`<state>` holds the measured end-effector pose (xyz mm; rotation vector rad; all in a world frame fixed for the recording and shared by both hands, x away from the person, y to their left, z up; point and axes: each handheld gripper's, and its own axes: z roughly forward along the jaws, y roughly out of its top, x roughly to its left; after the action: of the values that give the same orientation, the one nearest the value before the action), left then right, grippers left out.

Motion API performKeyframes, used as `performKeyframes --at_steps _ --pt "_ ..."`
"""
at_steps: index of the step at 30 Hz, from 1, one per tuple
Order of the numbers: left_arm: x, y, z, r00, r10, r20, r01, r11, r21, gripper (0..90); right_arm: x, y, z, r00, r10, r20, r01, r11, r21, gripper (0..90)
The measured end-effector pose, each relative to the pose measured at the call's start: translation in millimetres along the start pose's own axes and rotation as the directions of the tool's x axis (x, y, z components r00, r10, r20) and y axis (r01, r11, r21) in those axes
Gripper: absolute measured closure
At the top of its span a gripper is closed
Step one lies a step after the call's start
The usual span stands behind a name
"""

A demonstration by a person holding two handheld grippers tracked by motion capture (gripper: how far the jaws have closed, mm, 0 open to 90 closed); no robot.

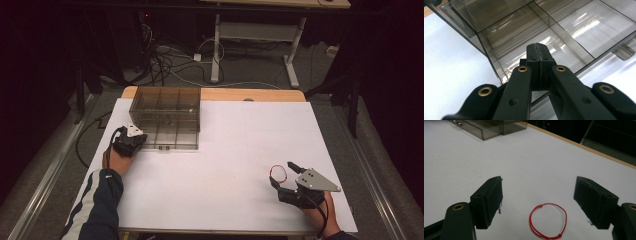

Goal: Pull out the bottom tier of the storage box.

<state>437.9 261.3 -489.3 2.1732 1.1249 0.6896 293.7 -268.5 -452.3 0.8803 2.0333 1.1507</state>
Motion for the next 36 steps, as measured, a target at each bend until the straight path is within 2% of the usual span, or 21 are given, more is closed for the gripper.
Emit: performKeyframes --at_steps 6,9,10,11,12,15,16,19,25,27,31,33,35,36 --pt "0.4 -0.5 -1.0 1.0000 -0.001 -0.009 0.001 1.0000 -0.004 87.2 -0.8 -0.4 -1.2 1.0000 0.004 0.002 -0.004 1.000 0.002 23.9" --pt "3.0 -1.8 -5.0 0.9996 -0.017 -0.021 0.016 0.9992 -0.036 87.2 -0.9 -0.2 -1.2 1.0000 0.007 0.001 -0.007 1.000 -0.001 23.9" --pt "5.0 -1.7 -9.3 0.9990 -0.034 -0.028 0.032 0.9972 -0.067 87.2 -0.9 0.0 -1.4 1.0000 0.005 0.003 -0.005 1.000 0.000 23.8" --pt "5.0 -1.7 -9.3 0.9990 -0.034 -0.028 0.032 0.9972 -0.067 87.2 -0.9 0.0 -1.4 1.0000 0.005 0.003 -0.005 1.000 0.000 23.8" --pt "5.7 -0.9 -14.2 0.9985 -0.044 -0.031 0.041 0.9940 -0.101 87.2 -0.9 0.1 -1.5 0.9999 0.011 -0.002 -0.011 1.000 -0.003 23.7" --pt "4.9 0.4 -17.8 0.9983 -0.047 -0.034 0.042 0.9912 -0.125 87.2 -1.5 0.2 -1.5 0.9999 0.016 -0.005 -0.016 1.000 -0.006 23.3" --pt "3.6 1.8 -21.9 0.9985 -0.046 -0.032 0.040 0.9879 -0.150 87.2 -2.0 0.4 -2.0 0.9994 0.029 -0.017 -0.029 1.000 -0.011 22.9" --pt "2.7 3.4 -26.8 0.9984 -0.047 -0.031 0.041 0.9836 -0.175 87.2 -2.0 1.0 -2.9 0.9989 0.038 -0.027 -0.038 0.999 -0.021 22.7" --pt "-2.6 8.1 -41.4 0.9986 -0.046 -0.026 0.038 0.9684 -0.247 87.2 -3.3 0.7 -2.7 0.9988 0.040 -0.028 -0.041 0.999 -0.022 22.4" --pt "-6.4 10.5 -46.8 0.9988 -0.042 -0.023 0.034 0.9606 -0.276 87.2 -3.3 0.8 -3.4 0.9990 0.038 -0.023 -0.039 0.999 -0.026 21.6" --pt "-9.6 12.2 -50.5 0.9992 -0.034 -0.022 0.026 0.9562 -0.292 87.2 -3.9 0.7 -3.5 0.9988 0.042 -0.024 -0.043 0.999 -0.026 21.4" --pt "-12.3 13.4 -53.9 0.9992 -0.033 -0.022 0.024 0.9505 -0.310 87.2 -3.5 0.8 -3.5 0.9989 0.037 -0.030 -0.038 0.999 -0.027 22.9" --pt "-13.2 13.7 -55.0 0.9992 -0.032 -0.023 0.023 0.9490 -0.314 87.1 -3.4 0.9 -3.4 0.9988 0.035 -0.035 -0.036 0.999 -0.025 23.2" --pt "-14.9 14.2 -56.7 0.9993 -0.030 -0.022 0.021 0.9450 -0.326 86.9 -3.0 1.0 -2.6 0.9986 0.036 -0.039 -0.037 0.999 -0.018 22.0"
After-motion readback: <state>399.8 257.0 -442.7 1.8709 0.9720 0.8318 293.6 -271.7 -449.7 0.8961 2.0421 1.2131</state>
